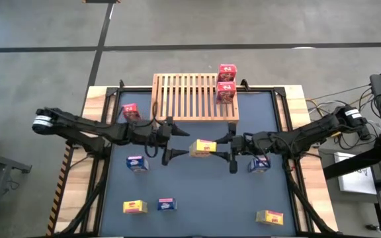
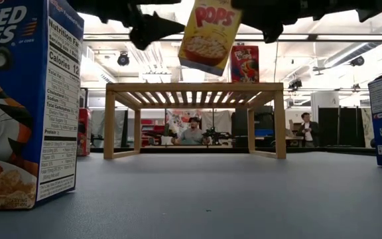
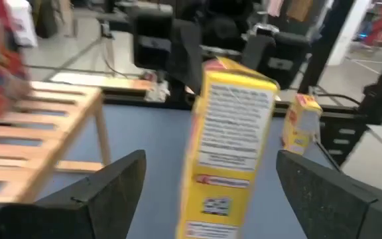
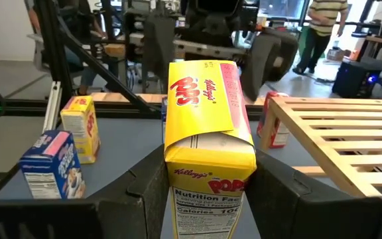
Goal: Stack cereal on shelf
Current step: Put the top yellow cereal box on the shelf
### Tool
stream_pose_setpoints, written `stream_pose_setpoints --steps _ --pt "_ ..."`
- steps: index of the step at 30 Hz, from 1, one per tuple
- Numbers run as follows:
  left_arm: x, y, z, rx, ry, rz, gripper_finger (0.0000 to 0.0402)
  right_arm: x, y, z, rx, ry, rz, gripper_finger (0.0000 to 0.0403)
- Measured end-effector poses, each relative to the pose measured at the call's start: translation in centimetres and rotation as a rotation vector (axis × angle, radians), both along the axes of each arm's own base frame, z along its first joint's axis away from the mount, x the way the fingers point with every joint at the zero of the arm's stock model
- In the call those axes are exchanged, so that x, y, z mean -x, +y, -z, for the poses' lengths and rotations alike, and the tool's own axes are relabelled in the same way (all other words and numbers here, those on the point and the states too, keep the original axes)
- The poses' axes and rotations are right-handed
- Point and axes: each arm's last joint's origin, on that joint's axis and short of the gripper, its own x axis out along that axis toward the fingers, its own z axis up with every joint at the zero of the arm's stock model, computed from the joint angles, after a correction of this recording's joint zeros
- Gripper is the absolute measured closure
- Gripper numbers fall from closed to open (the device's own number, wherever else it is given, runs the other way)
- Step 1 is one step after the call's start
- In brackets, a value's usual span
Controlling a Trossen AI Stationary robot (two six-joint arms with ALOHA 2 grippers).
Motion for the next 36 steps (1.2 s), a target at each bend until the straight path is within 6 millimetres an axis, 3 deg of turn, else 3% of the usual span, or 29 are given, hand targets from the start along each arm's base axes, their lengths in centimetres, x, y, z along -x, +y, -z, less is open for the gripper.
stream_pose_setpoints --steps 7,18,23,36 --pt "-2.4 -0.1 0.5 0.010 0.034 0.038 0.0084 0.0 0.0 0.0 0.002 0.006 0.015 0.0241" --pt "-5.7 0.0 -0.8 -0.042 0.180 0.045 0.0095 0.0 -0.1 0.1 0.007 0.014 0.016 0.0241" --pt "-5.9 0.0 -1.5 -0.051 0.158 0.047 0.0131 0.0 -0.1 0.2 0.008 0.025 0.024 0.0241" --pt "-5.9 0.1 -1.2 -0.045 0.185 0.040 0.0225 0.1 -0.1 0.4 0.011 0.043 0.025 0.0241"
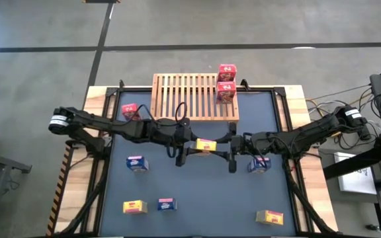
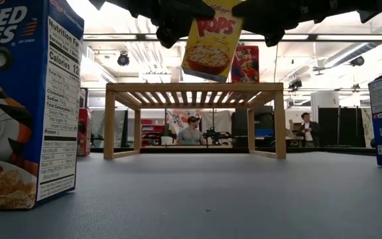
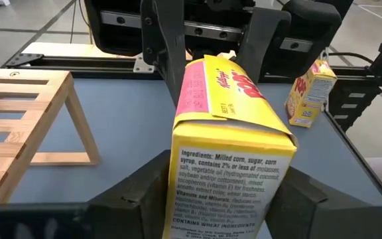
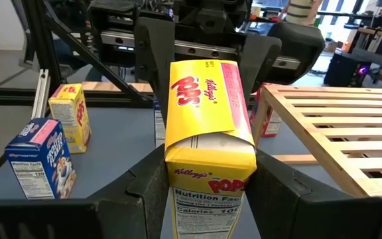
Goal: Stack cereal on shelf
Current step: Put the top yellow cereal box on the shelf
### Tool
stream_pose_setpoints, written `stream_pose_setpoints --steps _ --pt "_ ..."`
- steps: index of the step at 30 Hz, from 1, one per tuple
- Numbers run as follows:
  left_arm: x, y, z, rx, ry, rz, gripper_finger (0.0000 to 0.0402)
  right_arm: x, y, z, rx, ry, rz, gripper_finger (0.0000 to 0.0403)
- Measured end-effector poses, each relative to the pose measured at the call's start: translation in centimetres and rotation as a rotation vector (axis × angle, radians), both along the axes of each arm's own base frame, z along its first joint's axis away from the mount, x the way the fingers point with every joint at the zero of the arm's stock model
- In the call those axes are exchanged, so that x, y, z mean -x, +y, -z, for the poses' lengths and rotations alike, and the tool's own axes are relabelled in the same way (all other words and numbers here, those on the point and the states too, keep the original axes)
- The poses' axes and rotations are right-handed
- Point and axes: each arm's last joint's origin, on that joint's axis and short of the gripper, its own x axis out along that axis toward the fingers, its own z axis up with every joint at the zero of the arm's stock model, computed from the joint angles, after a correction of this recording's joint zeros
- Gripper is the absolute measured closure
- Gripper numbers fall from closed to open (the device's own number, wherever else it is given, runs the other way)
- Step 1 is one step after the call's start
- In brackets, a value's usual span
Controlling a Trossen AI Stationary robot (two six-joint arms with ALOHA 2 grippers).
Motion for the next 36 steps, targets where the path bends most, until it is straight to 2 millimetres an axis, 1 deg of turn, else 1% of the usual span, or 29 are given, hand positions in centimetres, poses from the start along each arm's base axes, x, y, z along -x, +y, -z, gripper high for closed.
stream_pose_setpoints --steps 4,7,10,16,19,23,27,29,31,34,36 --pt "0.0 0.1 0.0 0.000 0.000 -0.004 0.0231 0.0 0.0 0.1 -0.004 0.010 -0.002 0.0240" --pt "0.0 0.3 0.0 0.002 -0.002 -0.006 0.0230 0.2 0.0 0.0 -0.002 0.016 -0.013 0.0228" --pt "0.0 0.5 0.0 0.003 -0.006 -0.008 0.0229 0.5 0.0 -0.3 -0.019 0.015 -0.028 0.0203" --pt "0.0 0.7 0.0 -0.010 0.002 -0.019 0.0228 1.6 -0.2 -1.0 -0.025 0.039 -0.032 0.0137" --pt "0.1 1.4 -0.2 -0.022 -0.004 -0.036 0.0228 2.5 -0.4 -1.5 -0.039 0.046 -0.029 0.0111" --pt "0.6 3.5 -1.0 -0.038 -0.032 -0.094 0.0228 3.6 -0.3 -2.0 -0.037 0.055 -0.044 0.0090" --pt "1.7 6.2 -2.4 -0.078 -0.083 -0.162 0.0228 4.1 0.1 -2.4 -0.038 0.046 -0.063 0.0083" --pt "2.3 7.9 -3.1 -0.091 -0.119 -0.178 0.0228 4.2 0.2 -2.4 -0.036 0.050 -0.069 0.0084" --pt "2.8 9.7 -3.7 -0.088 -0.166 -0.158 0.0228 4.2 0.2 -2.3 -0.029 0.056 -0.072 0.0088" --pt "3.6 12.5 -4.6 -0.073 -0.261 -0.116 0.0228 4.1 0.3 -1.7 0.001 0.074 -0.075 0.0093" --pt "4.1 14.4 -5.0 -0.072 -0.324 -0.127 0.0228 4.0 0.3 -1.2 0.025 0.094 -0.078 0.0095"
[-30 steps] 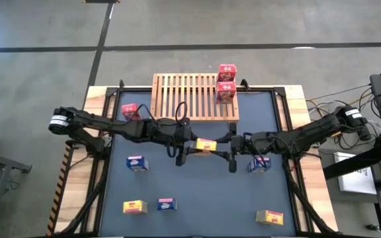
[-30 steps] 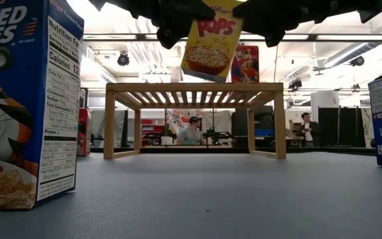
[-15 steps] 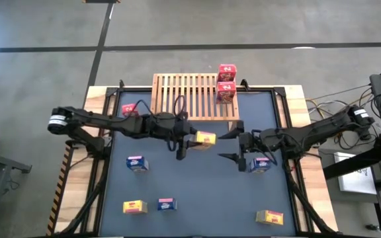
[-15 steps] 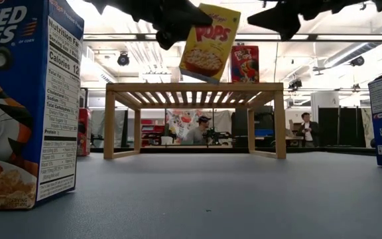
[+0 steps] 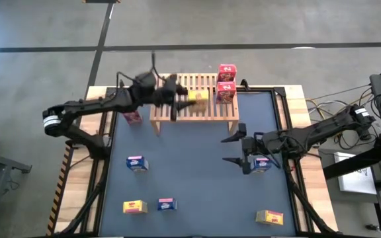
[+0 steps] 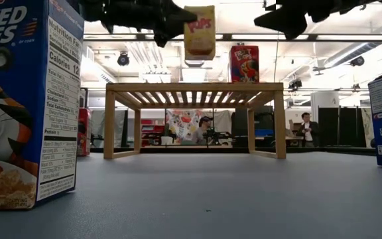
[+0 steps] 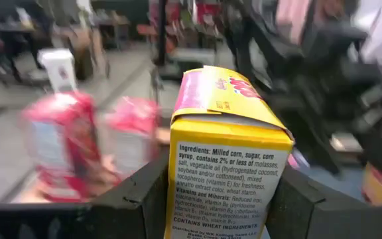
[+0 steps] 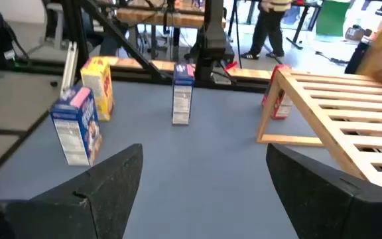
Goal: Stack cereal on shelf
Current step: Put the top yellow cereal box on the shelf
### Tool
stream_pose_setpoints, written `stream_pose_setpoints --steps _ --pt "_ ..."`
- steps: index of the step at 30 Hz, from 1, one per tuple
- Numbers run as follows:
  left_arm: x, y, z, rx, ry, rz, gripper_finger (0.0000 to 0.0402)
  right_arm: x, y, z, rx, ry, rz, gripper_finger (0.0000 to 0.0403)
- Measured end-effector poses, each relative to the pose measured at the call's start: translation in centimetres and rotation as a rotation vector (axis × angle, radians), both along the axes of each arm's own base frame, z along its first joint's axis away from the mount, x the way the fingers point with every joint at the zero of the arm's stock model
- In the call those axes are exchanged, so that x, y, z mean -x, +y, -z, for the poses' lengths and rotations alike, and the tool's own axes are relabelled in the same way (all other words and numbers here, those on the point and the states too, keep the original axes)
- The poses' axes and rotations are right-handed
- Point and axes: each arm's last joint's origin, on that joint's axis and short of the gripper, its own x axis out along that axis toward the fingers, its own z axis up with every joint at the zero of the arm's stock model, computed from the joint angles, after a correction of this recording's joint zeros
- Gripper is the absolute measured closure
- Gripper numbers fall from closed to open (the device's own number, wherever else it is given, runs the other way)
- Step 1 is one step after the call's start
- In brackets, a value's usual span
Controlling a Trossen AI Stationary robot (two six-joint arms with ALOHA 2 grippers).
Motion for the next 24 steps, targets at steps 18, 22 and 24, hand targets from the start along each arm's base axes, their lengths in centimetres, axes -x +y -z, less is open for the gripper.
stream_pose_setpoints --steps 18,22,24 --pt "-1.3 10.1 3.6 0.067 -0.076 0.007 0.0228 -0.2 0.0 2.5 0.024 0.079 0.001 0.0097" --pt "-3.2 12.8 3.0 0.091 -0.012 0.034 0.0228 -0.1 0.0 3.0 0.028 0.096 0.001 0.0097" --pt "-3.9 14.0 2.6 0.096 0.058 0.055 0.0228 0.0 0.0 3.1 0.030 0.101 0.002 0.0097"
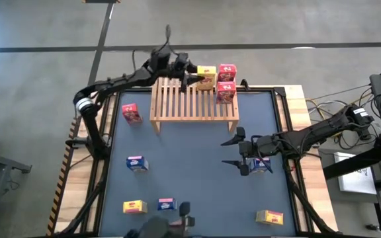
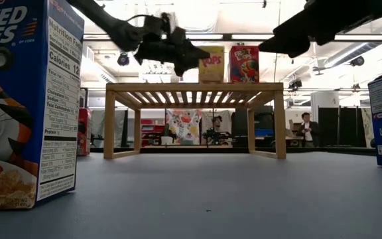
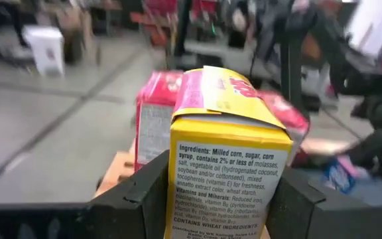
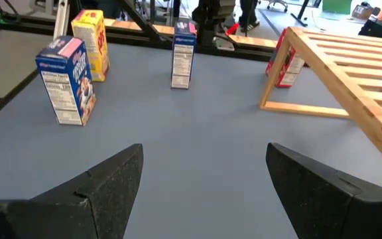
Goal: Stack cereal on shelf
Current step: Put the top yellow cereal box on the shelf
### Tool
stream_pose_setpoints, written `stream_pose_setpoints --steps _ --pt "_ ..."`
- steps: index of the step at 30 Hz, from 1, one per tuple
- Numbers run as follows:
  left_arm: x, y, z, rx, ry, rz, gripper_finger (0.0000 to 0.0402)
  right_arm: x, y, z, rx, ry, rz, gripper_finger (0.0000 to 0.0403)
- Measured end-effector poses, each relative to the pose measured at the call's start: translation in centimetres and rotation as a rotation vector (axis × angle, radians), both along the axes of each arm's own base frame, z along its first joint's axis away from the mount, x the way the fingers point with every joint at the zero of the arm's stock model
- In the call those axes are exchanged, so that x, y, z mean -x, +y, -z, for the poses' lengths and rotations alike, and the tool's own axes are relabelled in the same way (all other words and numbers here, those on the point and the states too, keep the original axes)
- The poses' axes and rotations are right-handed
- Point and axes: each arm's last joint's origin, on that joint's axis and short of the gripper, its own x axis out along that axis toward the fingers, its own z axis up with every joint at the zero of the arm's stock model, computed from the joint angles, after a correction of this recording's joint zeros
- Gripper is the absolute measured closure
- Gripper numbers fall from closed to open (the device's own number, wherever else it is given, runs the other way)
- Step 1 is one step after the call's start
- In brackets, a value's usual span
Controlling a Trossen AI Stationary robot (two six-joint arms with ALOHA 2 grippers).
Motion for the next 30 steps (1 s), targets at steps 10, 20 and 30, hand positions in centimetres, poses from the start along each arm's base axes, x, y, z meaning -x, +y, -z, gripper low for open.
stream_pose_setpoints --steps 10,20,30 --pt "0.4 2.3 -1.7 0.006 0.231 0.017 0.0228 0.3 -0.1 0.9 0.004 0.039 0.003 0.0097" --pt "0.6 2.3 -0.8 -0.044 0.149 -0.002 0.0228 0.3 -0.1 0.8 0.003 0.036 0.003 0.0097" --pt "3.4 1.2 1.0 -0.118 -0.123 -0.064 0.0228 0.3 -0.1 0.8 -0.002 0.036 0.012 0.0097"
